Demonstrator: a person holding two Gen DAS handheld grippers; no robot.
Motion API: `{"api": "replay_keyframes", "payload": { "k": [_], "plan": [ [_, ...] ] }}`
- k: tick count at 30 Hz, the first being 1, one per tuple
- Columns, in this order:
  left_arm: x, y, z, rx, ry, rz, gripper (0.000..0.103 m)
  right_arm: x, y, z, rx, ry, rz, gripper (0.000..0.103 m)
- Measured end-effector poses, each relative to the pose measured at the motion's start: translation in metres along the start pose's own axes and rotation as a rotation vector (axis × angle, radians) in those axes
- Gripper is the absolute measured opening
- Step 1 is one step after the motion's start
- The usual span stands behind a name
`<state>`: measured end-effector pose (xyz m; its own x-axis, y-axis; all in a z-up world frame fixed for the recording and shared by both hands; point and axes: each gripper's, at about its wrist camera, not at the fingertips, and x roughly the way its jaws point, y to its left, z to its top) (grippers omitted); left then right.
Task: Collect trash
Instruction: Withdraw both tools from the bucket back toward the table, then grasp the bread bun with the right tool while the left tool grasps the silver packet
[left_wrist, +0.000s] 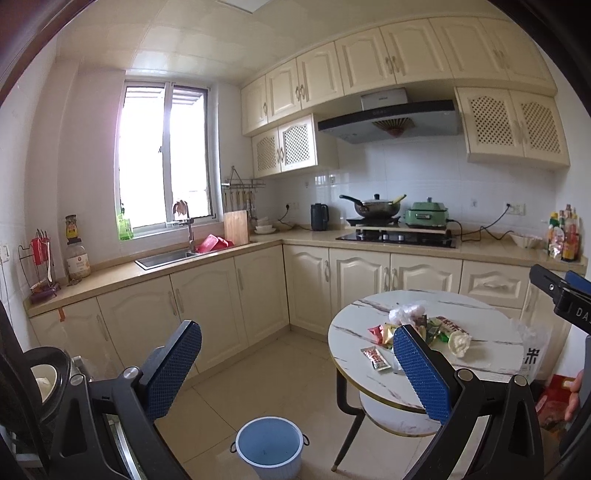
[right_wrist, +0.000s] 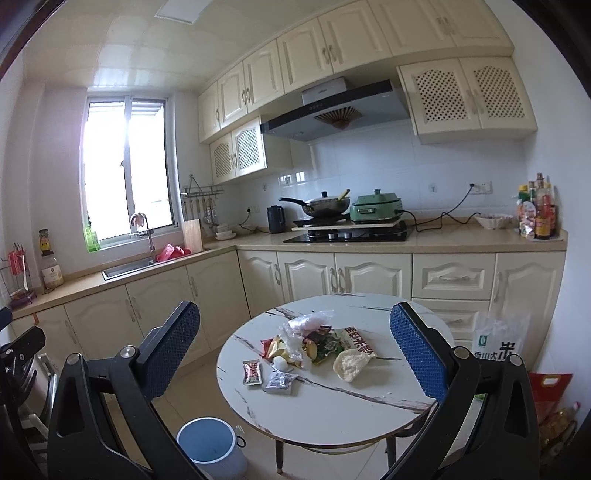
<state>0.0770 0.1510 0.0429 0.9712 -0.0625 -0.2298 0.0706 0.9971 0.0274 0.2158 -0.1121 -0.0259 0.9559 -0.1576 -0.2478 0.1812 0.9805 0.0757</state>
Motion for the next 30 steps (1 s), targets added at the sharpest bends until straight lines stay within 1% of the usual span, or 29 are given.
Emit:
{"api": "replay_keyframes", "payload": {
  "k": [5,9,13,16,20,25,27,30],
  "plan": [
    [0.064,-0.022,-0.008,0.004,0.125,-0.027,0.102,0.045,-0.037,-0.029,0.035,0.110,-0.055,0.103],
    [0.118,-0.047,-0.008,0.009,0.223,-0.082,0.102,0.079,-0.066,-0.054,0.046,0.201,-0.095,0.103],
    [0.161,-0.074,-0.006,0.024,0.292,-0.139,0.102,0.111,-0.089,-0.073,0.042,0.288,-0.118,0.103],
    [0.193,-0.086,-0.003,0.041,0.329,-0.167,0.102,0.144,-0.102,-0.086,0.023,0.379,-0.128,0.103],
    [0.226,-0.106,-0.008,0.062,0.374,-0.201,0.102,0.196,-0.107,-0.105,0.004,0.503,-0.104,0.103],
    [0.267,-0.121,-0.016,0.087,0.422,-0.226,0.102,0.255,-0.100,-0.115,0.015,0.605,-0.068,0.103],
    [0.281,-0.126,-0.018,0.094,0.435,-0.230,0.102,0.273,-0.097,-0.116,0.029,0.612,-0.053,0.103],
    [0.301,-0.131,-0.022,0.099,0.456,-0.241,0.102,0.306,-0.094,-0.125,0.024,0.687,-0.073,0.103]
  ]
}}
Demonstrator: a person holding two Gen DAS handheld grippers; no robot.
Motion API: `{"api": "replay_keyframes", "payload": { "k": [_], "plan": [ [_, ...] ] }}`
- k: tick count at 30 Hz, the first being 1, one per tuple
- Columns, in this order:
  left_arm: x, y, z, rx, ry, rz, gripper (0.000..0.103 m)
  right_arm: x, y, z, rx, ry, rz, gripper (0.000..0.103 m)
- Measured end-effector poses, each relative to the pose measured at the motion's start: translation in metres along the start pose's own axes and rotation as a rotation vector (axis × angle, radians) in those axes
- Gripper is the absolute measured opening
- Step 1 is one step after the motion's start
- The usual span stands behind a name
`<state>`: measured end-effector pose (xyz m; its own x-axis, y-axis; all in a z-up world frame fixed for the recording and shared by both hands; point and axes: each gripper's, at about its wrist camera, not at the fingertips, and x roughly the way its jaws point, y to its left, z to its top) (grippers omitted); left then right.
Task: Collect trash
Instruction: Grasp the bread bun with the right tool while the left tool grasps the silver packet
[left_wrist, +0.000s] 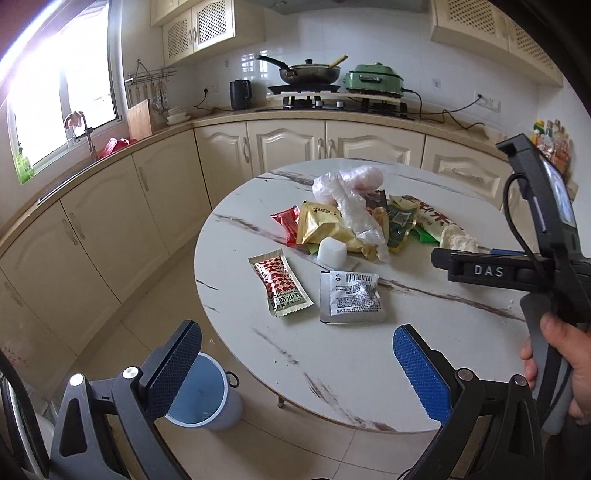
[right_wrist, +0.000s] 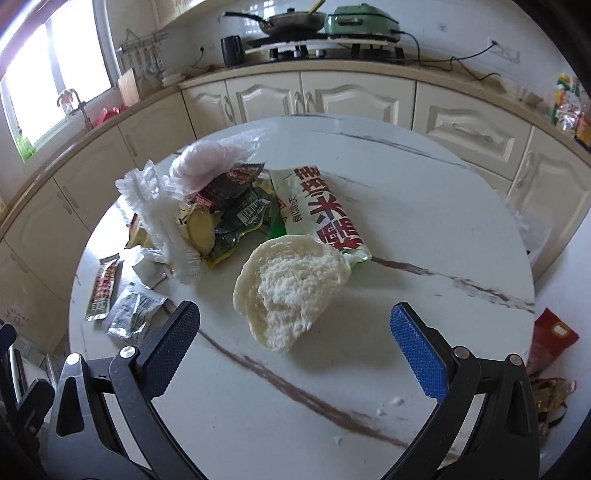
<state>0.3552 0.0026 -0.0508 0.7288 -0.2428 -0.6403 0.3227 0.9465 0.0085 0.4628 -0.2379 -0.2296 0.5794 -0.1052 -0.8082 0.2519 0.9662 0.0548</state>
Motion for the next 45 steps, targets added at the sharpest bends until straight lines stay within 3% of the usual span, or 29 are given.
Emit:
{"api": "replay_keyframes", "payload": {
  "k": [4,5,7,10,14,22,25,26,29,34,36,38,39,45],
  "plan": [
    [0.025,-0.011,0.009,0.028,0.025,-0.050,0.102,0.012,-0.003,0.008,0.022,-0.002,0.008,0.102],
    [0.033,-0.015,0.012,0.040,0.031,-0.054,0.102,0.012,-0.003,0.008,0.010,-0.011,0.015,0.097],
    [0.045,-0.024,0.017,0.070,0.041,-0.057,0.102,0.013,-0.007,0.009,0.002,-0.010,0.029,0.069],
    [0.068,-0.034,0.024,0.102,0.072,-0.059,0.102,0.016,-0.017,0.012,0.004,-0.009,0.078,0.058],
    [0.095,-0.042,0.031,0.121,0.107,-0.056,0.102,0.012,-0.030,0.009,0.000,-0.016,0.102,0.055],
    [0.136,-0.038,0.038,0.105,0.159,-0.112,0.091,-0.009,-0.054,-0.002,0.039,-0.049,0.128,0.054],
    [0.141,-0.034,0.040,0.085,0.155,-0.142,0.072,-0.016,-0.056,-0.003,0.046,-0.061,0.149,0.054],
    [0.142,-0.033,0.041,0.077,0.155,-0.168,0.060,-0.018,-0.055,-0.003,0.042,-0.064,0.149,0.054],
    [0.140,-0.034,0.038,0.099,0.143,-0.190,0.051,-0.018,-0.050,-0.003,0.029,-0.060,0.157,0.054],
    [0.142,-0.034,0.032,0.115,0.114,-0.219,0.050,-0.020,-0.043,-0.006,0.024,-0.059,0.168,0.054],
    [0.139,-0.033,0.030,0.117,0.100,-0.237,0.035,-0.021,-0.041,-0.008,0.022,-0.057,0.174,0.054],
    [0.138,-0.033,0.028,0.117,0.097,-0.241,0.029,-0.023,-0.037,-0.011,0.019,-0.058,0.178,0.054],
    [0.135,-0.034,0.027,0.120,0.087,-0.246,0.015,-0.025,-0.036,-0.012,0.017,-0.058,0.180,0.054],
    [0.122,-0.021,0.026,0.059,0.087,-0.314,0.014,-0.038,-0.024,-0.012,-0.003,-0.072,0.183,0.054]
  ]
}}
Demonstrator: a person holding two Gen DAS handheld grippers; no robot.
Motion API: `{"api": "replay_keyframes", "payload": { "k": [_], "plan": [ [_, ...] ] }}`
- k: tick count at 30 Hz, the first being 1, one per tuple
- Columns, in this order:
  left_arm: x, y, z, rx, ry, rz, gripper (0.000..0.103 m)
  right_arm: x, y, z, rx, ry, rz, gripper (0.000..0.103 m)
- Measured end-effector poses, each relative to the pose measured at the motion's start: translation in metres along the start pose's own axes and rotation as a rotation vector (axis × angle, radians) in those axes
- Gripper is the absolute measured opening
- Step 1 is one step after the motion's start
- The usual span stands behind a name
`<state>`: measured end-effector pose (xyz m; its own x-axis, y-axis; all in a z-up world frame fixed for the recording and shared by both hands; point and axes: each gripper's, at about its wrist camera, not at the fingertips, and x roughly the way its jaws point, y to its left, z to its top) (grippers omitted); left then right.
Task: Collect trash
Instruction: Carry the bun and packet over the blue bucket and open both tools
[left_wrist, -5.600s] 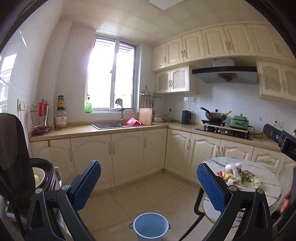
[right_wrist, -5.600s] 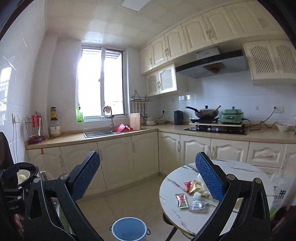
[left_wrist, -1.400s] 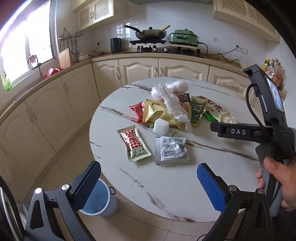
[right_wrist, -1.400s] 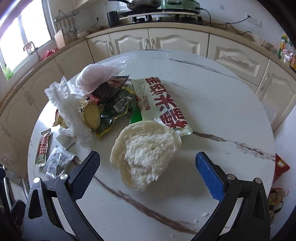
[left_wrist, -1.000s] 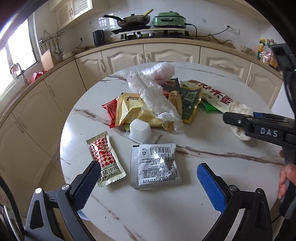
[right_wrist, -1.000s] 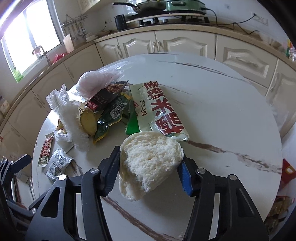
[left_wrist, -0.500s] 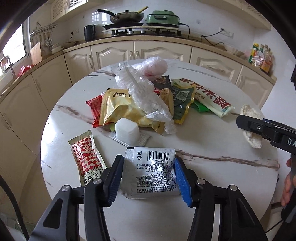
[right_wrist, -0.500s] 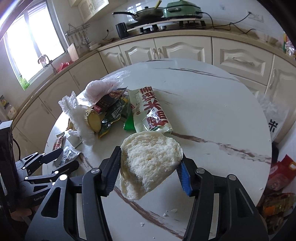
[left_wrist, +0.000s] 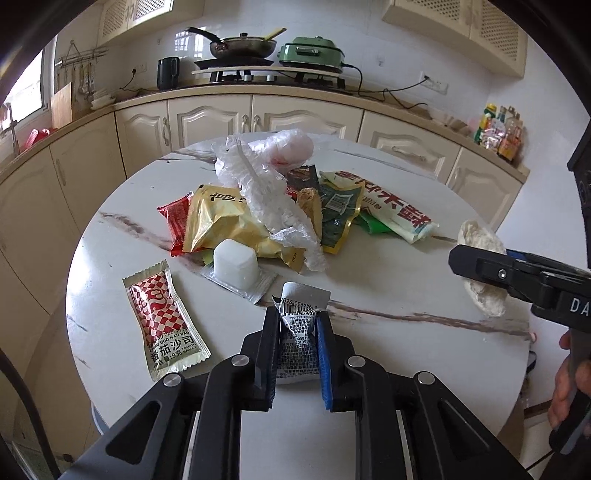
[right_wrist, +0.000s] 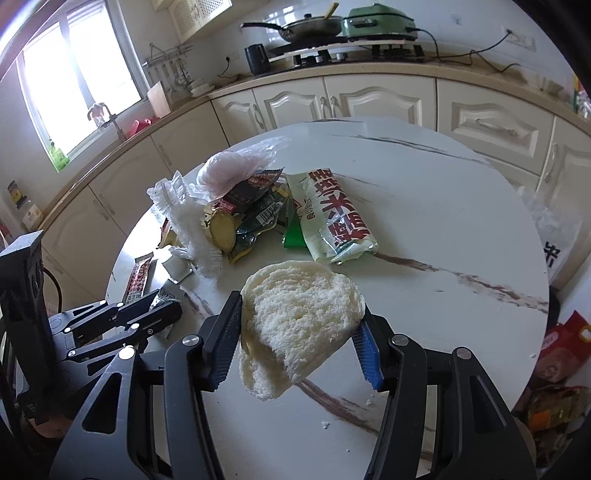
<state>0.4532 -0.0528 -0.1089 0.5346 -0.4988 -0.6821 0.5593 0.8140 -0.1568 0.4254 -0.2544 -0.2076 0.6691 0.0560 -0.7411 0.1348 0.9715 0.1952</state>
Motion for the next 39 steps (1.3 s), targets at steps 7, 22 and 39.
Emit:
{"api": "replay_keyframes", "payload": {
  "k": [7,22,39],
  "plan": [
    [-0.053,0.011,0.005,-0.009,-0.094,-0.022,0.014,-0.017,0.033,0.005,-0.049,-0.023,0.021,0.054],
    [-0.171,0.195,-0.073,-0.236,-0.148,0.274,0.015,0.052,0.285,-0.004,-0.337,0.046,0.347,0.054],
    [-0.040,0.373,-0.161,-0.505,0.185,0.270,0.015,0.343,0.400,-0.075,-0.299,0.459,0.379,0.056]
  ]
}}
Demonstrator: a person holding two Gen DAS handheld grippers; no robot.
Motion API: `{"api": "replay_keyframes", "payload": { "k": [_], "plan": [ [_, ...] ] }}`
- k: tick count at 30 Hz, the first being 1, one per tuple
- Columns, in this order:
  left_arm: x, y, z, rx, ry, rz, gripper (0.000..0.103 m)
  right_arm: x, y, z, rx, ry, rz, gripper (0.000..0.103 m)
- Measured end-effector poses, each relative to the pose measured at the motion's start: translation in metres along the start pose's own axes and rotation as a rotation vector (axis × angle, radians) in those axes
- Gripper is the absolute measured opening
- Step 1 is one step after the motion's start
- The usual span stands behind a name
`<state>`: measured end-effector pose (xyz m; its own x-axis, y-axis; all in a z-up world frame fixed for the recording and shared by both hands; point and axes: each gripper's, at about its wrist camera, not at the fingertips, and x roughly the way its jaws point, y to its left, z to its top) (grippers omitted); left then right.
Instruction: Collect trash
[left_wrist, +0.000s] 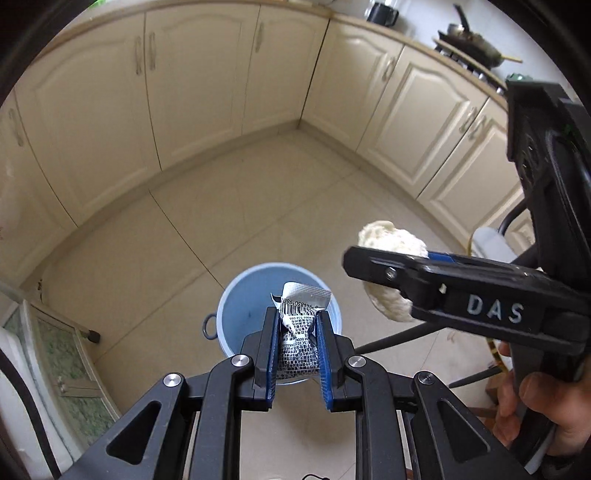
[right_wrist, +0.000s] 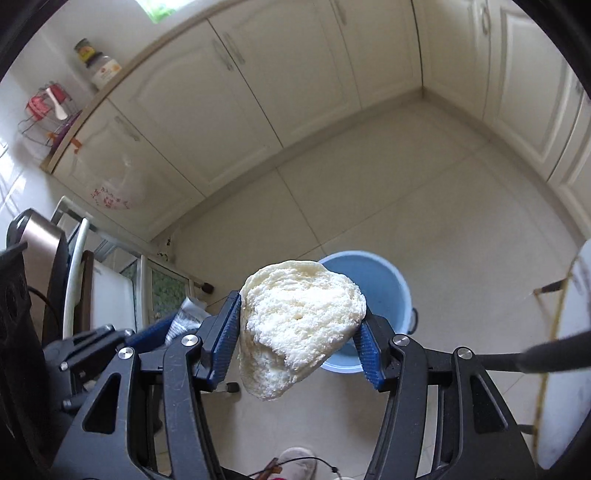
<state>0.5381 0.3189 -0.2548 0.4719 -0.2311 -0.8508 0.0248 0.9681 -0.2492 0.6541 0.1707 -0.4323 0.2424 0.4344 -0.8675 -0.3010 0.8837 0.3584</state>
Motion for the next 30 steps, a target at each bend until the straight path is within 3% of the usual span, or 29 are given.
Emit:
{"api": "replay_keyframes", "payload": {
  "k": [3,6,10,12,15,19,23,28,30],
  "plan": [
    [0.027,0.011,0.011,-0.009,0.050,-0.004,0.015,0.027,-0.017,0.004,0.049,0.035,0.013,0.062],
    [0.043,0.009,0.017,-0.019,0.073,0.000,0.015,0.040,-0.031,0.008,0.076,0.040,0.000,0.085],
    [0.066,0.000,0.034,-0.031,0.086,-0.004,0.017,0.037,-0.044,0.009,0.091,0.026,-0.027,0.086],
    [0.073,0.007,0.036,-0.046,0.096,-0.024,0.031,0.031,-0.046,0.011,0.090,0.017,-0.036,0.087],
    [0.077,0.017,0.039,-0.066,0.088,0.032,0.046,0.020,-0.050,0.012,0.087,0.008,-0.011,0.091],
    [0.058,0.024,0.033,-0.105,0.064,0.042,0.048,0.003,-0.043,0.012,0.066,-0.016,-0.031,0.091],
    [0.015,0.029,0.018,-0.136,0.010,0.116,0.051,-0.016,-0.029,0.006,0.043,-0.030,-0.015,0.091],
    [-0.056,0.020,-0.004,-0.181,-0.115,0.206,0.053,-0.051,-0.005,-0.005,-0.001,-0.062,-0.011,0.091],
    [-0.091,0.017,-0.012,-0.188,-0.172,0.241,0.060,-0.071,0.010,-0.011,-0.032,-0.090,-0.013,0.091]
  ]
}}
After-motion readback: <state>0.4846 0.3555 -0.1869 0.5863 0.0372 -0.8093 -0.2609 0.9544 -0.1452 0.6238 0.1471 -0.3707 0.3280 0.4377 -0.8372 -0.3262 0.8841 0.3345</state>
